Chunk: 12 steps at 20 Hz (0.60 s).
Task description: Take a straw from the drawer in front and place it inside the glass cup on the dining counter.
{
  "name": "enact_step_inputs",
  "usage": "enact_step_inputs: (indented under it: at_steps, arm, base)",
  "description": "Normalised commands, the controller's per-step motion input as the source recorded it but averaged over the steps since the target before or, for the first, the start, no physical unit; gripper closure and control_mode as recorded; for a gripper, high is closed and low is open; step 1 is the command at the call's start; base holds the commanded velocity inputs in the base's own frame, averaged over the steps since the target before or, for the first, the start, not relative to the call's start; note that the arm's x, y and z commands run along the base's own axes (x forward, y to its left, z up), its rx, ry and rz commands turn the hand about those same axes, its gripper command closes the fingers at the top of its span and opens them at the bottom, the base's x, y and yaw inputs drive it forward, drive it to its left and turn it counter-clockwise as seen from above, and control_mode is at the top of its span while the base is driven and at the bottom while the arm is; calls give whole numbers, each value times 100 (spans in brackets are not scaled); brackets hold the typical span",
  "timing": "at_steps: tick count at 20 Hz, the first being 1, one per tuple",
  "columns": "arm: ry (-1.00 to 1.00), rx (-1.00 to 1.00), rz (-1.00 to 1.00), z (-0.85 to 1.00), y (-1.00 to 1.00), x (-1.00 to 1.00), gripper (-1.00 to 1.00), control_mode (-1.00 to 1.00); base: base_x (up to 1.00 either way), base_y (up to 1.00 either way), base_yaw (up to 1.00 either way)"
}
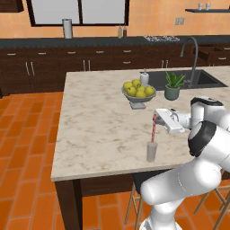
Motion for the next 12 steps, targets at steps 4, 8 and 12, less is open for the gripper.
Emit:
enact_step_inputs:
  at_steps: [4, 8, 12]
  arm:
    - [0, 0, 0, -11, 0, 6, 100, -100]
    - [1, 0, 0, -13, 0, -3, 100, -100]
    - [-3, 0, 0, 10, 2, -36, 100, -100]
  base:
    - [0, 0, 0]
    - [0, 0, 0]
    - [0, 0, 0]
